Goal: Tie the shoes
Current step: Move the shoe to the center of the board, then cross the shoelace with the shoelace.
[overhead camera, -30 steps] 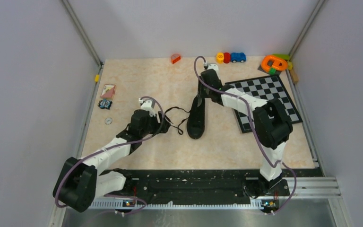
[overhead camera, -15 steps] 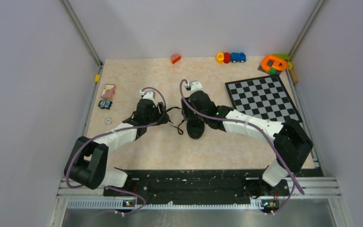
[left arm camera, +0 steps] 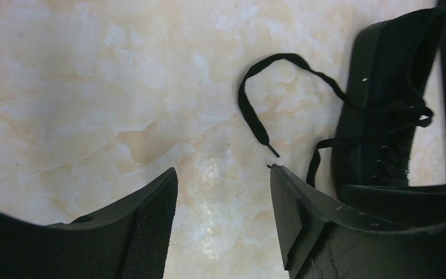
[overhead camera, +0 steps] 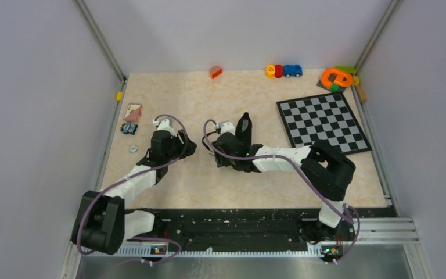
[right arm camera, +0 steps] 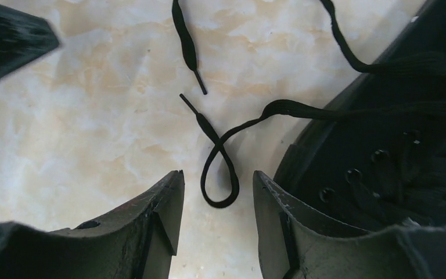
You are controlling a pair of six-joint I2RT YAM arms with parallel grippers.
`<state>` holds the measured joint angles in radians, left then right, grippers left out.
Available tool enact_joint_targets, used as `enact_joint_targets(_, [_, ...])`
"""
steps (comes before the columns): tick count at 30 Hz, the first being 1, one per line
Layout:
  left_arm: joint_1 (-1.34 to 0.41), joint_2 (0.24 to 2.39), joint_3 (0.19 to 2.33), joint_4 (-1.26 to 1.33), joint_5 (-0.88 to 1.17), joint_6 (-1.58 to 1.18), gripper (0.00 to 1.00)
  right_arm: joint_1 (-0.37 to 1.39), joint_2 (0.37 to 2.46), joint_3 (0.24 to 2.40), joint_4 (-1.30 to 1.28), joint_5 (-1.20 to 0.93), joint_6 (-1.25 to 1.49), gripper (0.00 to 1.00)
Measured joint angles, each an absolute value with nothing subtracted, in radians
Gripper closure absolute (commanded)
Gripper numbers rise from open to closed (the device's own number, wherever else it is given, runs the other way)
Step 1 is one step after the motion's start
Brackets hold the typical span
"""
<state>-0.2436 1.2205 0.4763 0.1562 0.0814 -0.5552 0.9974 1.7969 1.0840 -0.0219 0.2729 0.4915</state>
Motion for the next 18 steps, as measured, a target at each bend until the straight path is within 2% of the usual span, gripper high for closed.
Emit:
enact_joint_targets(3, [-0.243,1.147,0.460,0.167,0.078,-0.555,0.36,1.001,1.864,1.124,-0.030,0.279,0.491,0.56])
enact_joint_targets(8, [-0.242,1.102,0.445,0.183,0.073,-0.551,0.36,1.002,1.925,1.190,-0.056,0.289,0.492,0.95])
enact_joint_targets(9, [-0.242,1.103,0.443,0.182,0.073,-0.551,0.36,1.002,1.927,1.196,-0.064,0.290,0.495,1.00])
enact_joint_targets(15, [-0.242,1.114,0.442,0.179,0.106,-0.531,0.36,1.002,1.897,1.205,-0.123,0.310,0.492,1.00])
enact_joint_targets(18, [-0.242,1.127,0.442,0.180,0.132,-0.519,0.36,1.002,1.800,1.198,-0.179,0.345,0.489,1.00])
